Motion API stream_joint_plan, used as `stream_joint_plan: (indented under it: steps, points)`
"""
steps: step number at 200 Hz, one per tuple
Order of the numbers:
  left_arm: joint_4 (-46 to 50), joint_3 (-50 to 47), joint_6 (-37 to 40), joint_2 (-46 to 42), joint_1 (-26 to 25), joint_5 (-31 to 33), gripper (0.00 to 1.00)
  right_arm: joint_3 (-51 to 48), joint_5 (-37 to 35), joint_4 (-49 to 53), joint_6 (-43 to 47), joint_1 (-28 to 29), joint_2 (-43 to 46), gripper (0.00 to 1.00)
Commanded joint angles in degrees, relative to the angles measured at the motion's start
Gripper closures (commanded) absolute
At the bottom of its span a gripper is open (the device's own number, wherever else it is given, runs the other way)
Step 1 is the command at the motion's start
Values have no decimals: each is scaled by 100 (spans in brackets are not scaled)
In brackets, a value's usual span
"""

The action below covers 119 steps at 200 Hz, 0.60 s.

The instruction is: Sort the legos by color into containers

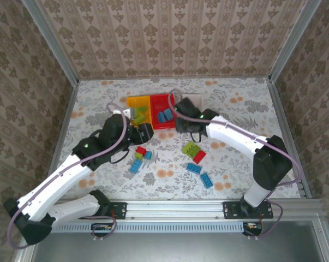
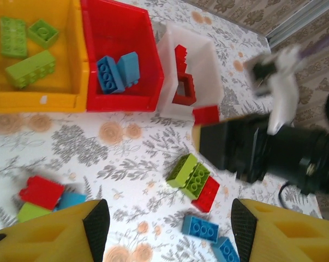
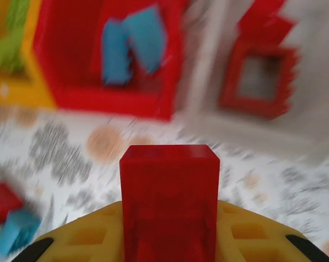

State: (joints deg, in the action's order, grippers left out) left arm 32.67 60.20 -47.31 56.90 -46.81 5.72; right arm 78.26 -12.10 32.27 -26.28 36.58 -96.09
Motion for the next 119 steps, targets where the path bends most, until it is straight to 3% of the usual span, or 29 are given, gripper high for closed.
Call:
stream_joint_plan:
  steps: [1, 32, 67, 119]
  points:
    - [-585, 374, 195, 356, -119, -117, 37, 767, -95, 321, 260, -517, -555, 74]
    - [-716, 759, 419, 919, -211, -87, 37, 2201, -305, 836, 315, -1070, -1704, 73]
    - [-892, 828, 499, 1246, -250, -114, 37, 3555, -655, 1483, 342, -1291, -2832, 73]
    - [-1183, 714, 512, 1481, -265, -310, 36, 4261, -748, 1755, 348, -1408, -3649, 69]
